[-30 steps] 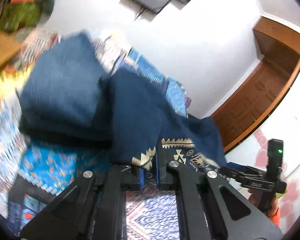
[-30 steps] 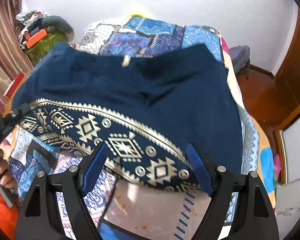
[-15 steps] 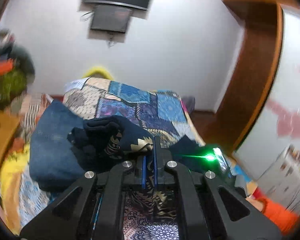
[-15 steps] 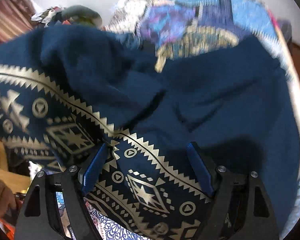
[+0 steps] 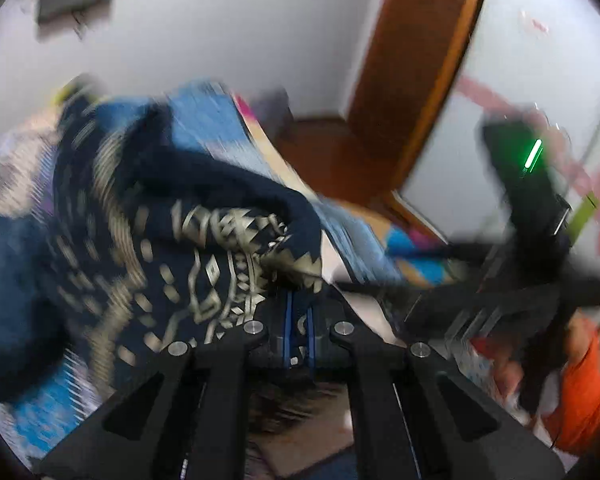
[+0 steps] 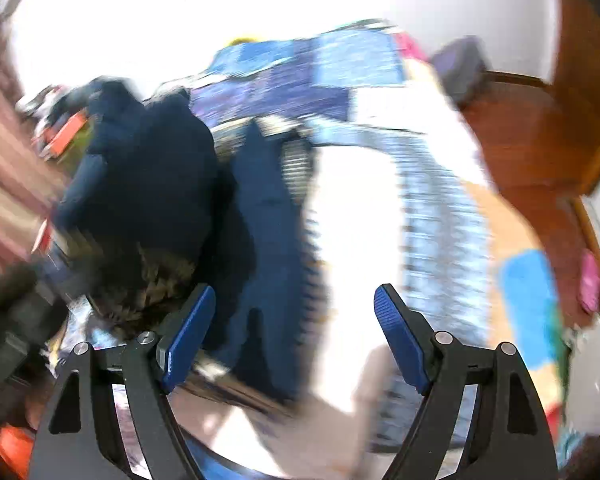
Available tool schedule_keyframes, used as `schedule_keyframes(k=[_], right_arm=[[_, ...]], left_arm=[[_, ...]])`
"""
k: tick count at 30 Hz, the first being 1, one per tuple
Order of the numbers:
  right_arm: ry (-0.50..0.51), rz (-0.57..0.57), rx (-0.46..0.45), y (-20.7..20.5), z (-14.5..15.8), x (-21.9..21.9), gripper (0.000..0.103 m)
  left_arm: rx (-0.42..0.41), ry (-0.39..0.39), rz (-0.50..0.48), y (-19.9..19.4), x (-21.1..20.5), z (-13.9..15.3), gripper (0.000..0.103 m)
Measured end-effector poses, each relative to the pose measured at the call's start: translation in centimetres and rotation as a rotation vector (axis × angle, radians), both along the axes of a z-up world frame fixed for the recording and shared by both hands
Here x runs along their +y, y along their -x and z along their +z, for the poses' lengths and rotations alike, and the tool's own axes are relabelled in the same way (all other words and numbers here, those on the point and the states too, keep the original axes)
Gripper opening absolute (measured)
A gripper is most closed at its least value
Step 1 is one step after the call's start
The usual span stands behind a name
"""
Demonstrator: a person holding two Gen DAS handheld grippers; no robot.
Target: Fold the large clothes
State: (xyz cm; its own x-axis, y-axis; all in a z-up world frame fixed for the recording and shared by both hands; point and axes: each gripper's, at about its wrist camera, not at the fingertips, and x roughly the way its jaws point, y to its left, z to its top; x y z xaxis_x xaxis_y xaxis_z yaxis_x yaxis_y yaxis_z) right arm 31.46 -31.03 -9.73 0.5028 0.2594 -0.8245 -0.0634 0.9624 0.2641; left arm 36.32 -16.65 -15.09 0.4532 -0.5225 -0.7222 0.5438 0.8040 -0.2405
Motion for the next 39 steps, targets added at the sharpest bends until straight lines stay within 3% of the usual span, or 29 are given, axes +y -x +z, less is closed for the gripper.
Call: schedule_keyframes(k=[3,8,10,12,13,17,22,28,32,39], right_arm=[[0.007,-0.039,0.004,0.9,0.5,-1.9,0.079],[0.005,-0.03,-0.025,1.5,2.0,-1.1,0.079],[-0.012,-0.012,-0.04,1.1,2.2,-0.5,0.079],[-0.038,0.013,-0.06,1.1,2.7,0.1,0.079],[-0.046,0.024,-0.066,1.2,2.8,0.4,0.079],[-0.062,0.092,-0.078,0.5,2.9,3.1,0.079],[-0.038,0.167,-0.059,-0.8,1.6,6.4,0.079],[0.004,0.145,0.027,-2.2,-1.9,6.3,0.079],[-0.018,0.095,0.091,-2.0,-3.7,3.7,0.079],[0.011,0.101,0.101,-1.1,-2.6,3.2,0.082]], left_arm=[[0.085,-0.015,-0.02,1.0,-0.7,-2.9,0.004],[0.034,-0.073,-0.041,3.3,0.0,-2.4,0.008],[0.012,-0.092,-0.053,4.2,0.4,-1.5,0.02],[0.001,-0.098,-0.056,4.6,1.0,-0.7,0.05],[-0.024,-0.098,-0.042,5.1,1.4,-0.1,0.057],[-0.131,-0.155,0.059,6.1,4.2,1.8,0.067],[-0.157,-0.191,0.186,4.4,8.0,2.0,0.067],[-0.051,-0.146,0.366,0.9,13.1,-0.4,0.067],[0.071,-0.125,0.351,-0.2,13.6,-3.7,0.068],[0.062,-0.076,0.379,0.9,13.6,-4.7,0.069]])
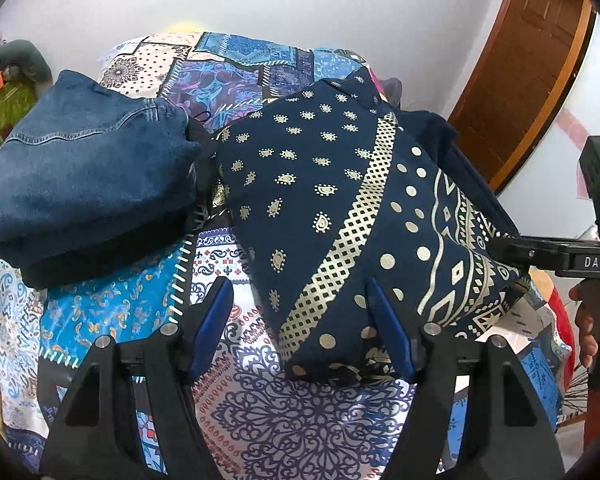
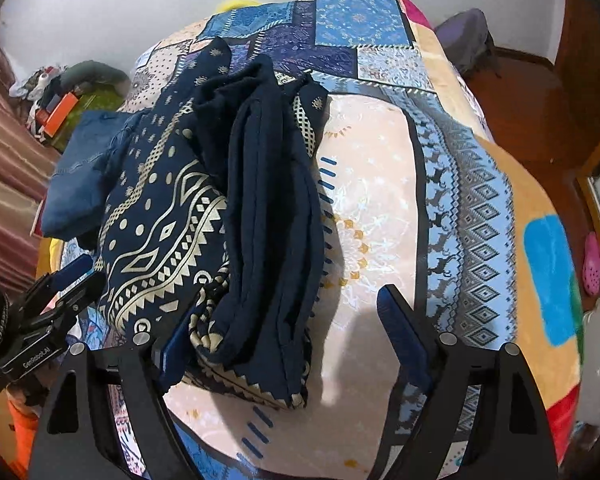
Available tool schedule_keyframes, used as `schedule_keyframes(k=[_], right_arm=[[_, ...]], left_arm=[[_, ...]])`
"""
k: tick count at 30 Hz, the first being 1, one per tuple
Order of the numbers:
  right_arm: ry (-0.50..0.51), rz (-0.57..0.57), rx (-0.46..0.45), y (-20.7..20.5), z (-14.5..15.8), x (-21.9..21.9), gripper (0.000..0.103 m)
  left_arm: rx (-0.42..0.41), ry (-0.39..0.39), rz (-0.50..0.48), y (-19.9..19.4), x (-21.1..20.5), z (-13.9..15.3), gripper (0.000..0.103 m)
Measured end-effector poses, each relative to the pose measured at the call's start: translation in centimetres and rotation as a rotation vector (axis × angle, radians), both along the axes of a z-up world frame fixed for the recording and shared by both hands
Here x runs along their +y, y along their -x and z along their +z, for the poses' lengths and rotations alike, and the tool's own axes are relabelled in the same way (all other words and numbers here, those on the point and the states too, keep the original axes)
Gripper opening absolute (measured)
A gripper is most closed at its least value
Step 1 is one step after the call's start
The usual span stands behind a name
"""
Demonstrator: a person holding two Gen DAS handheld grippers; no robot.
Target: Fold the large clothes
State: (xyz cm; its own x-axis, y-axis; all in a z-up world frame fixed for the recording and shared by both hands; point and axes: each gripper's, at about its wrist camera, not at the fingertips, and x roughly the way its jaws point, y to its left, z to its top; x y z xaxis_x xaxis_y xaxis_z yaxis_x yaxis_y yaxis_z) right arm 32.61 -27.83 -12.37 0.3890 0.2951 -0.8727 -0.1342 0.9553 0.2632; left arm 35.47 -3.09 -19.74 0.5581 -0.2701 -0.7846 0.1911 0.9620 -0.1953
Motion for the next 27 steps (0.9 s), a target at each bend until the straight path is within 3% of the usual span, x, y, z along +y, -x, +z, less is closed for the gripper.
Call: schedule_keyframes(k=[7,13,21,24,27], right_arm=[[0.019,0.069,-0.07,-1.0,2.3,2.3,0.082],[-0.024,0.092,-0.075,-3.7,2.2,3.8,0.082],[-0.055,0.075,0.038,-6.7,-1.7,3.1,0.082],[-0.109,0.059,0.066,-6.9,-2.6,1.7,0.09],[-0.173,0.063,0.084,-7.1,-3.1,0.6,0.09]], left_arm=[[-0.025,-0.008,-0.003,0.4,1.2,1.8,0.069],[-0.001,0.045,0.052,-1.9,3.4,1.7,0.069],[0.155,0.31,0.017,-5.2,4.4,-1.4,0.07],[0.211,0.423,0.021,-6.2,4.7,-2.9,0.079],[0.276,0.525,0.018,-7.1,4.6,-4.7,0.087]])
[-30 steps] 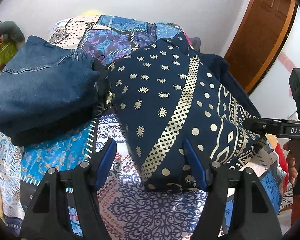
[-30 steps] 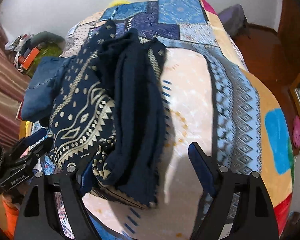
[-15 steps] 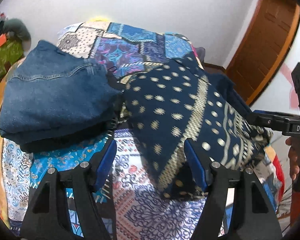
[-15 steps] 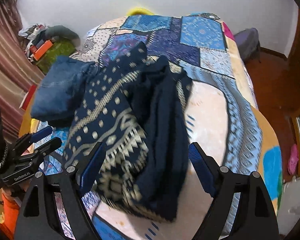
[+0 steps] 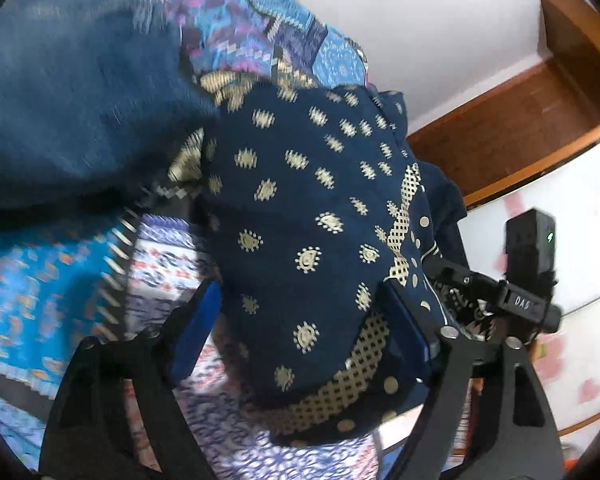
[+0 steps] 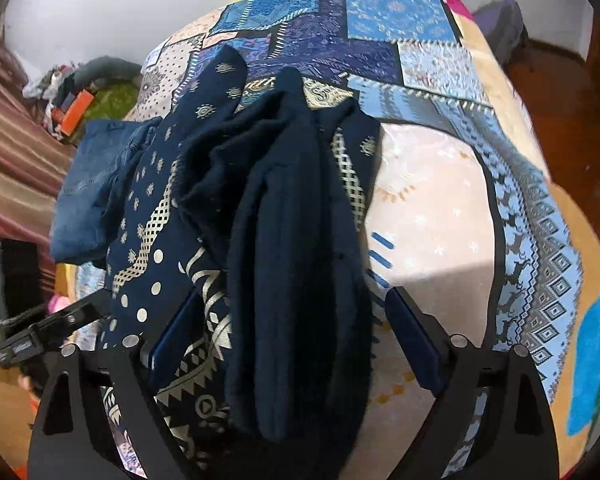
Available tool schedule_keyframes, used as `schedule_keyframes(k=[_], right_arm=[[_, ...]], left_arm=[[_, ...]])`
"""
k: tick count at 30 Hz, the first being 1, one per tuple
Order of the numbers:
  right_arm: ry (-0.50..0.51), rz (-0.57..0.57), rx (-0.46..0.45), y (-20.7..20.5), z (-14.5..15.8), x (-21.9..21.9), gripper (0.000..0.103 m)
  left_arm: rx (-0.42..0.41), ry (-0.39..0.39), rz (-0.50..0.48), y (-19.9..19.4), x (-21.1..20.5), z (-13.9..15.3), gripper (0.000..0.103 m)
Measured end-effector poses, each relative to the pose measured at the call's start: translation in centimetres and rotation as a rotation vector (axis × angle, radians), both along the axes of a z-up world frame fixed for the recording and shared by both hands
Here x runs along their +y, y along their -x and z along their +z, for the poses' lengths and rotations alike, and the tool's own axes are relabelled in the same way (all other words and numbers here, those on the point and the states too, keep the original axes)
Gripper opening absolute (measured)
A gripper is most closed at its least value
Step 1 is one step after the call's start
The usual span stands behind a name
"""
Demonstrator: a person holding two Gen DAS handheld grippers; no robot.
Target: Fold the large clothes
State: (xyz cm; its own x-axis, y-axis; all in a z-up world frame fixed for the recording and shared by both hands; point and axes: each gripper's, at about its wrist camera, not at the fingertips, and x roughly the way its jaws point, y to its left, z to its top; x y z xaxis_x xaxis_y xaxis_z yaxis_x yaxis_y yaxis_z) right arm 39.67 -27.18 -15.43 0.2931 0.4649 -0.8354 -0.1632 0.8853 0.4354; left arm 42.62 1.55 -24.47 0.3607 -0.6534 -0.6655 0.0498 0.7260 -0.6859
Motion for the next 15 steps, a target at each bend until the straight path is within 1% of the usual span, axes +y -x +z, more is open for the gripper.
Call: schedule_keyframes(k=[1,4,8,9,11,13,14,15], right_arm=[[-0.011,0.003,0.004,0.0,-0.1,-0.1,0.09],[-0.033,0.023,0.003,-0.2,0.0,0.0,0.094],[-0.057,0.039,-0.022,-0.6,-0.1,0.3,0.094],[-0.069,0.035,-0.023,-0.8,-0.1,0.4,0.094],[-0.093,0.028,-0.017,-1.2,-0.2,0.6,0.094],[-0.122,0.023,-0.004,-1.4,-0.3,0.8,0.088],[-0.149,0.028,0.021,-1.5,-0.5,1.0,0.079],[-0.158,0.027,0.036,-1.6,-0.7,1.0,0.072]], left_arm=[[0.014,0.019,0.001,-0.3,0.0,-0.4,0.092],[0.039,0.069,0.011,-1.0,-0.2,-1.6,0.099],[0.093,0.167,0.031,-1.8,-0.5,-3.4,0.101],[0.096,0.175,0.036,-1.9,-0.6,-3.5,0.1],[0.087,0.154,0.035,-2.1,-1.0,-3.2,0.101],[0.074,0.118,0.029,-2.1,-1.7,-2.6,0.099],[0.071,0.106,0.028,-2.0,-2.0,-2.3,0.098],[0.067,0.094,0.03,-1.9,-2.2,-2.0,0.094]])
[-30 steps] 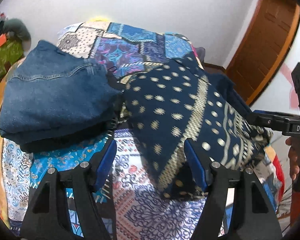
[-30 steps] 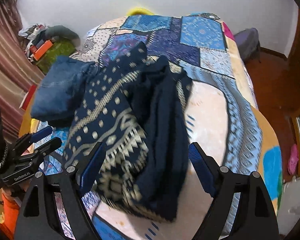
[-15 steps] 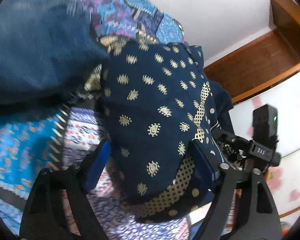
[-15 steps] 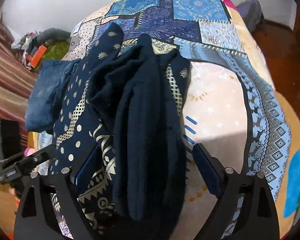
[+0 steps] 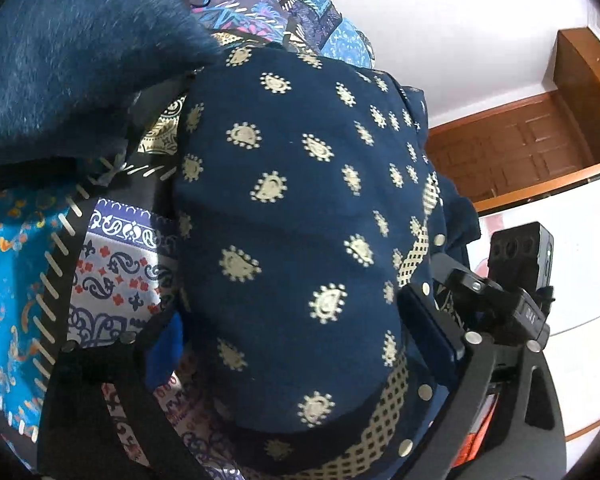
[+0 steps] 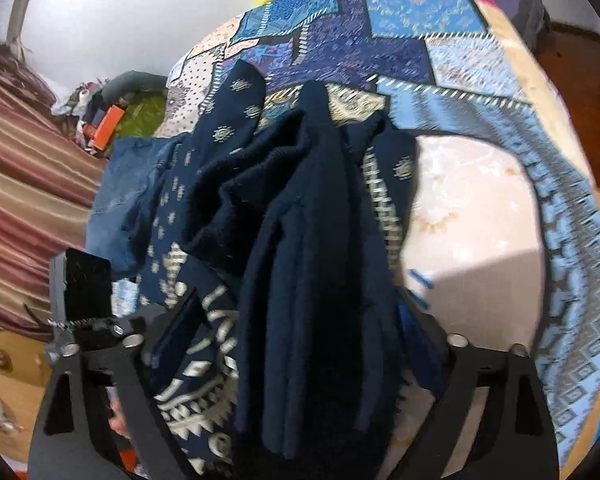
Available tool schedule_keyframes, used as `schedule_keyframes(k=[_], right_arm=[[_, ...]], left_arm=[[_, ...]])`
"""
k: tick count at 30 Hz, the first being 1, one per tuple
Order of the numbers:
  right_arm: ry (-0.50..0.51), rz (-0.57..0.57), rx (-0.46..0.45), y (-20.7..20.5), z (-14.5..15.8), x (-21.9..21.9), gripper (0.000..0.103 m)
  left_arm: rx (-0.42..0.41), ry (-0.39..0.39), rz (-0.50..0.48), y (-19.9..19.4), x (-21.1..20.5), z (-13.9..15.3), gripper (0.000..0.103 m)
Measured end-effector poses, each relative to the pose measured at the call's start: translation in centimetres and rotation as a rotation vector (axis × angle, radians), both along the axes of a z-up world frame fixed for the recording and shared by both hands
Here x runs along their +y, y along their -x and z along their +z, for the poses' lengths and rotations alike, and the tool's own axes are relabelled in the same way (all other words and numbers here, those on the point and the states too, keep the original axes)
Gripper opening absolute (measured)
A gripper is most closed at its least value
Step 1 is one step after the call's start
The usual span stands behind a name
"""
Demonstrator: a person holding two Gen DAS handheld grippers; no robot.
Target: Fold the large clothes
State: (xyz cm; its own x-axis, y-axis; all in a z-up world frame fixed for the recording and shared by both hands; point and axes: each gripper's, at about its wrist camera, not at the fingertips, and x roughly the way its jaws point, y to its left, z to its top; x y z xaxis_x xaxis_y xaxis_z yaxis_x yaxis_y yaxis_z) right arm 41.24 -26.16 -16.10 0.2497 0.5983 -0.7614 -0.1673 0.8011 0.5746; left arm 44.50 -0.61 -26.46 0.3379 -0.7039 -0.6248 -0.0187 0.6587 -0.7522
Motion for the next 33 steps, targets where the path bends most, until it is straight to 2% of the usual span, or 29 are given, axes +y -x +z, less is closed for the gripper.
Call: schedule_keyframes(k=[1,3,5,9,16,24,29,33], right_arm=[[-0.001,-0.012,0.009,0.1,-0.1,0.0,0.069],[-0.005,-0.014,0.009,0.5,0.1,-0.1,0.052],[-0.019,-0.011,0.016,1.1,0.5,-0.1,0.043],[-0.008,-0.003,0.01,2.3,2.1,0.5,0.034],[-0.021,0.027,-0.057,3.8,6.4,3.4,0.031],[-0.11,0.081,-0.231,2.4,12.6,11.9,0.031],[-0.171,0.117,-0.265,-0.4,13.1,17.3,0.031],[-0.187,0.145,-0.264,-3.4,12.1,21.4,0.031]], left_arm=[[-0.003,-0.007,-0.001,0.2,-0.1,0.3,0.09],[-0.011,-0.025,-0.004,0.6,-0.2,0.9,0.083],[-0.029,-0.059,-0.013,1.1,-0.7,1.9,0.079],[-0.08,-0.124,-0.028,2.6,-1.0,4.7,0.072],[-0.231,-0.198,-0.008,5.7,1.5,12.2,0.067],[-0.394,-0.292,0.084,7.4,10.0,20.6,0.067],[-0.448,-0.395,0.152,5.7,15.5,23.5,0.067],[-0.45,-0.436,0.184,3.1,19.2,23.1,0.067]])
